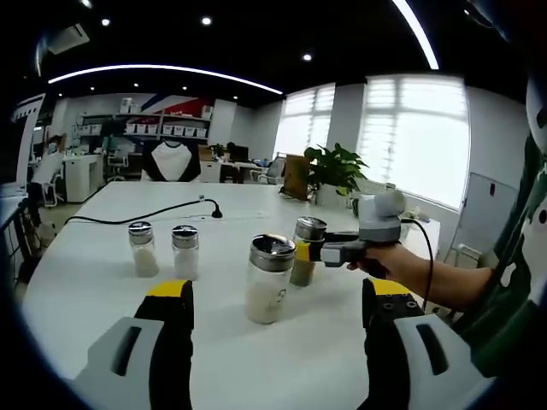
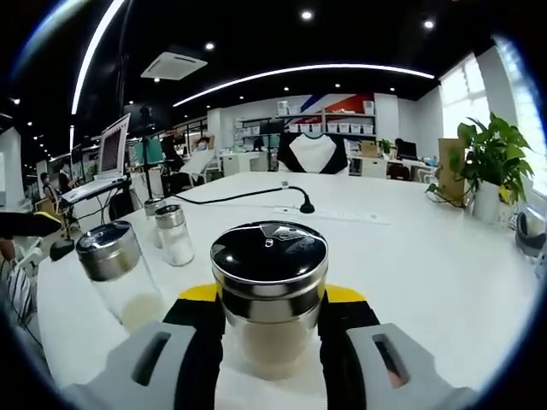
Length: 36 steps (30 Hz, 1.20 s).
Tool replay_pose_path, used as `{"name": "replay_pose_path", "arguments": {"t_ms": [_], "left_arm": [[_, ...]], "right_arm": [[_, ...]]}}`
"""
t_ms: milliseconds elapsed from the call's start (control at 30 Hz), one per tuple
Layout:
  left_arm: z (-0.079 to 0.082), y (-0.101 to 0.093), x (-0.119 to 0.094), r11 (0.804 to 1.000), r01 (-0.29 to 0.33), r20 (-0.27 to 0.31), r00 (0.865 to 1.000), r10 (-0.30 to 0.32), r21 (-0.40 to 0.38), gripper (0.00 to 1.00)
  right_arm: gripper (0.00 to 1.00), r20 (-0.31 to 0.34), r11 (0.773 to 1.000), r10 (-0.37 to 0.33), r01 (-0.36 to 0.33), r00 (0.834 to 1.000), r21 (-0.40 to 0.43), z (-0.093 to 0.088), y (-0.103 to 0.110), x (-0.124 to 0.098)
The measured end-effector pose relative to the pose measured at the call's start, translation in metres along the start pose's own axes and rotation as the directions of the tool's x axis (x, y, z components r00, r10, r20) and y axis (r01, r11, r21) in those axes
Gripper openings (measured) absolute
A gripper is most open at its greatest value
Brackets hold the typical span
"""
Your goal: Rotate the seasoning bottle until the label or dispensing opening points toward the visible target arrow and the bottle remains upright within the marked orientation range
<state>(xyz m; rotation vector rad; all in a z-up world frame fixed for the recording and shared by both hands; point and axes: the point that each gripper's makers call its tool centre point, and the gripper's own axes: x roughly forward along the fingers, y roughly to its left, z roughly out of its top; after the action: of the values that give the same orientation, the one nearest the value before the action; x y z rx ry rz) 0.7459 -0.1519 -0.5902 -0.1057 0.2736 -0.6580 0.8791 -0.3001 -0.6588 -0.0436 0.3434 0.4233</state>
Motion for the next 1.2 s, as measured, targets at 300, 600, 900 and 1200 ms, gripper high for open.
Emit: {"name": "replay_pose_path", "arguments": {"t_ms": [300,600,900,1200], "left_arm": [[-0.001,-0.001,0.000,1.000,0.003,-0.001,1.000,-0.003,0.000,0.85],[-0.001,0.000,-0.001,1.000,0.001,-0.003,1.000,-0.001,0.001,0.86],[-0.002,0.001,-0.002,1.000,-0.003,-0.004,1.000,0.003,-0.003,0.85],[-0.002,-0.001,-0.002,1.000,0.000,-0.005,1.000,0.000,-0.003,0.85]], "right_arm": [[0.42,0.000,1.000,0.003,-0.003,1.000,-0.001,-0.005,0.005,-0.011],[0.42,0.000,1.000,0.002,-0.002,1.000,0.002,-0.008,0.010,-0.020],[0.42,-0.001,1.000,0.008,-0.008,1.000,0.002,-0.011,0.016,-0.030],[0.42,-0.002,1.000,0.008,-0.008,1.000,0.002,-0.013,0.019,-0.035]]}}
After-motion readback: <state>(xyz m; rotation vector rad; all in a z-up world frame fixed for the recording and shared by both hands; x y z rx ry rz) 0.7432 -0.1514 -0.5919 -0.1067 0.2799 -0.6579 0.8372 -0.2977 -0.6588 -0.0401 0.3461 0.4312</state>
